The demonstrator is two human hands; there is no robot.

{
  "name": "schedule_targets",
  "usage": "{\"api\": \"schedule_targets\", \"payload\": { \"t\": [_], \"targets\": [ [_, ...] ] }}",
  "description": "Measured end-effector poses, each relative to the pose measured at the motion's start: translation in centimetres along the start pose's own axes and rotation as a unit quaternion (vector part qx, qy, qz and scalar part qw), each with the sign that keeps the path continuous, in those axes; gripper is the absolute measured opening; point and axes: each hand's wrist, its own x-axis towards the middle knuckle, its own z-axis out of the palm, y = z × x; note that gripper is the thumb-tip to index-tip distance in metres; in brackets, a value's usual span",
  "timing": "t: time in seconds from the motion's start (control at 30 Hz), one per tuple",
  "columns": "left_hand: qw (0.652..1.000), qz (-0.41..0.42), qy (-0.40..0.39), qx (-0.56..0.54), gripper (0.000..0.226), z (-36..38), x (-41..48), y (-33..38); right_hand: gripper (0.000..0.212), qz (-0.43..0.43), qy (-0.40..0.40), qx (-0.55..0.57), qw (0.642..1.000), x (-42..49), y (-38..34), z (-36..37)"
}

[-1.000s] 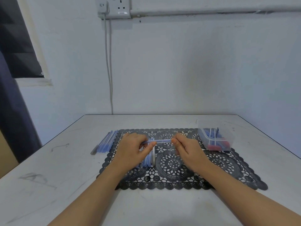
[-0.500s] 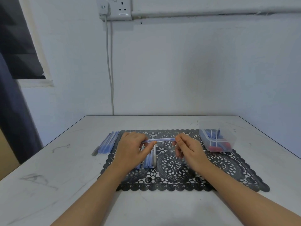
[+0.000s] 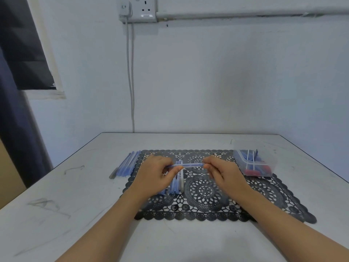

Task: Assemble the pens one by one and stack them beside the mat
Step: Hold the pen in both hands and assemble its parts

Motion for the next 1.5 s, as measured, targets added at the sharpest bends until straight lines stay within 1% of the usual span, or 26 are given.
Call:
{"api": "schedule_targets", "payload": {
  "t": [0.07,0.17,0.27,0.4,0.5,0.6,0.7,0.83,0.9,0.97,1.03,1.1,1.2,1.3,1.37,1.43,1.5],
  "targets": [
    [0.999,-0.024,-0.022,-0.028,0.047,-0.02,-0.04,-0.01,0.034,-0.031,0.013,-0.012,0.999,0.02,-0.06,-0.04],
    [0.996,-0.051,-0.049,-0.052,0.042,-0.01,-0.07,0.03,0.03,-0.079,0.028,-0.044,0.996,0.07,-0.02,-0.09],
    [0.996,-0.06,-0.051,-0.051,0.046,-0.03,-0.16,-0.03,0.03,-0.124,0.036,-0.073,0.989,0.08,0.2,-0.24],
    [0.996,-0.064,-0.048,-0.039,0.048,0.02,-0.19,-0.1,0.024,-0.164,0.054,-0.09,0.981,0.06,0.55,-0.19],
    [0.995,-0.076,-0.052,-0.047,0.049,0.14,-0.22,-0.13,0.03,-0.172,0.067,-0.078,0.98,0.18,0.44,-0.16],
    [0.994,-0.083,-0.05,-0.049,0.05,0.15,-0.25,-0.02,0.023,-0.16,0.069,-0.068,0.982,0.12,0.47,-0.05],
    [0.995,-0.079,-0.047,-0.044,0.048,0.19,-0.2,0.05,0.027,-0.134,0.069,-0.048,0.987,0.01,0.31,0.02],
    [0.996,-0.069,-0.03,-0.049,0.05,0.23,-0.14,0.17,0.026,-0.083,0.057,-0.035,0.994,-0.04,0.25,0.06],
    [0.998,-0.056,-0.021,-0.038,0.048,0.29,-0.12,0.18,0.032,-0.061,0.048,-0.044,0.996,-0.02,0.33,0.07],
    [0.999,-0.033,-0.009,-0.022,0.046,0.32,-0.09,0.2,0.044,-0.053,0.038,-0.067,0.996,-0.01,0.51,0.19],
    [1.0,-0.006,0.01,-0.003,0.044,0.27,0.02,0.19,0.051,-0.038,0.022,-0.07,0.997,-0.07,0.72,0.32],
    [0.999,0.018,0.032,0.014,0.04,0.2,0.14,0.18,0.053,-0.01,0.013,-0.054,0.998,-0.17,0.74,0.47],
    [0.997,0.037,0.059,0.038,0.036,0.16,0.33,0.27,0.047,0.034,0.016,-0.004,0.999,-0.32,0.51,0.55],
    [0.994,0.034,0.089,0.046,0.037,0.21,0.41,0.19,0.036,0.028,0.009,0.012,0.999,-0.36,0.28,0.58],
    [0.994,0.034,0.097,0.046,0.037,0.21,0.41,0.15,0.033,0.019,0.009,0.007,1.0,-0.38,0.25,0.57],
    [0.993,0.041,0.1,0.046,0.037,0.25,0.44,0.15,0.032,0.015,0.013,-0.005,1.0,-0.35,-0.01,0.49],
    [0.993,0.045,0.097,0.044,0.036,0.32,0.51,0.19,0.036,0.004,0.02,-0.023,1.0,-0.3,-0.24,0.41]
  ]
}}
